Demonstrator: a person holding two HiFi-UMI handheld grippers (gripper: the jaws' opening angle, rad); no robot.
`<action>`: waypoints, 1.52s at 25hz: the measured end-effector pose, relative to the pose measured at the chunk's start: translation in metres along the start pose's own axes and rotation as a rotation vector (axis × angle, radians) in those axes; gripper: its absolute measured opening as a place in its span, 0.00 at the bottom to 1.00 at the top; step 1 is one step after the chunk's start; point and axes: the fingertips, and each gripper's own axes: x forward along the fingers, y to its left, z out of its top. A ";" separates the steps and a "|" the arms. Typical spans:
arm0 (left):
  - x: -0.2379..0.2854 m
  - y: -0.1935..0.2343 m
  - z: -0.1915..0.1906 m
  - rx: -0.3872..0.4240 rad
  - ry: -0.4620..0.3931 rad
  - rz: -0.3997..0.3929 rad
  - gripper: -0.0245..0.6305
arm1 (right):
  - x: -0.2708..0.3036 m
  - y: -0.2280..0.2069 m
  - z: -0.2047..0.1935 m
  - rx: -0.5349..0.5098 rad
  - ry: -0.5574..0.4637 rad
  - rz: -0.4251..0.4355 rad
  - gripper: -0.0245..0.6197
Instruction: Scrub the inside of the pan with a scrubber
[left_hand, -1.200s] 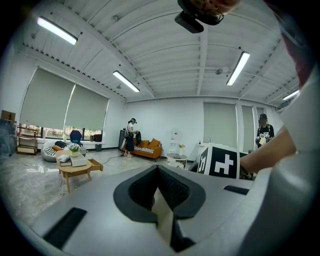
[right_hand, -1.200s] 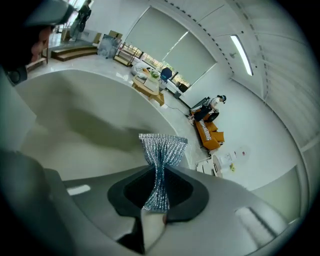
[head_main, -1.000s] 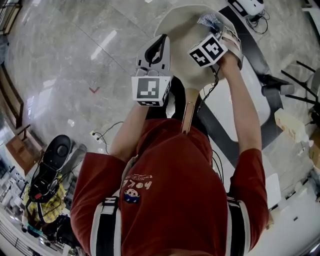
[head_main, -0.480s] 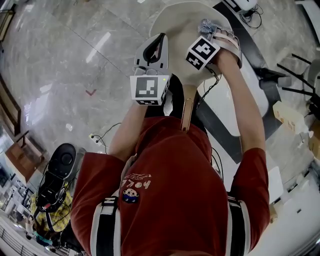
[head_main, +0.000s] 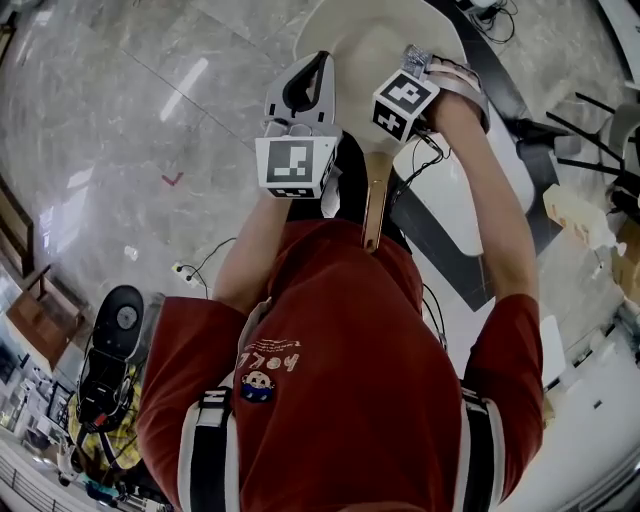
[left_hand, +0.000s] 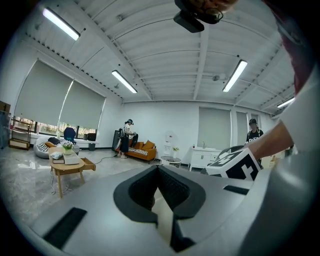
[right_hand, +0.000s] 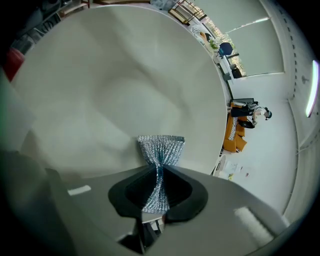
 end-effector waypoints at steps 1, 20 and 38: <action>0.000 0.000 0.001 0.000 -0.004 -0.004 0.05 | -0.001 0.003 -0.001 -0.009 0.004 0.007 0.13; 0.006 -0.002 0.013 -0.004 -0.076 -0.079 0.04 | -0.037 0.049 -0.012 -0.077 0.049 0.261 0.13; 0.000 -0.002 0.014 -0.011 -0.073 -0.063 0.05 | -0.070 0.086 0.006 -0.013 -0.094 0.583 0.13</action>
